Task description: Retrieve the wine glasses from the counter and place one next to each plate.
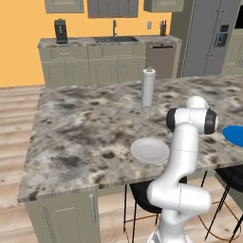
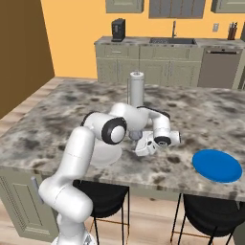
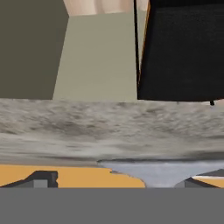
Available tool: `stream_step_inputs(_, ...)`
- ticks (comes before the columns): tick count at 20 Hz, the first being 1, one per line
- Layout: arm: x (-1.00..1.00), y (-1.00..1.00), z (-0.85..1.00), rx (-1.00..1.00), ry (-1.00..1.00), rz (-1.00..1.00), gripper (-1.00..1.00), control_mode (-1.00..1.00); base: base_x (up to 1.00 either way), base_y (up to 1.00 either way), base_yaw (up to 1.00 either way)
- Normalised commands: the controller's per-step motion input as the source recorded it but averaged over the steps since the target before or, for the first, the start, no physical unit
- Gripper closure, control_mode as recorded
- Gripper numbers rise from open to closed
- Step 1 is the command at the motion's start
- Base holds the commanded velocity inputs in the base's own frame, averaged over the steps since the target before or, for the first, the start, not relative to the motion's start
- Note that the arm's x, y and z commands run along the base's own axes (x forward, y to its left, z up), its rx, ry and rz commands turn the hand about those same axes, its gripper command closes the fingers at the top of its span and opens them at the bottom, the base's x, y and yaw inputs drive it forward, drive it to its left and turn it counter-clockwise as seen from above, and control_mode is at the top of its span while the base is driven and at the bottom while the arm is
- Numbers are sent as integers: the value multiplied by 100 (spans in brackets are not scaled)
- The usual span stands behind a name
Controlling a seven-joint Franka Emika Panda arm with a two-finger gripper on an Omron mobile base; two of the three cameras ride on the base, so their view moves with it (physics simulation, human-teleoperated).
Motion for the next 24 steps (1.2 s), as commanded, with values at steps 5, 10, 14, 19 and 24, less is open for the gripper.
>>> stream_step_inputs(5,-71,20,-29,-3,-1,13,-100,-100,0,0,0)
stream_step_inputs(10,12,-9,-33,-1,6,2,-100,-100,0,0,0)
stream_step_inputs(14,57,-29,-44,0,10,-2,-100,-100,0,0,0)
stream_step_inputs(19,33,-41,-41,-2,0,-3,-100,-100,0,0,0)
stream_step_inputs(24,-4,-24,-44,0,0,1,-100,-100,0,0,0)
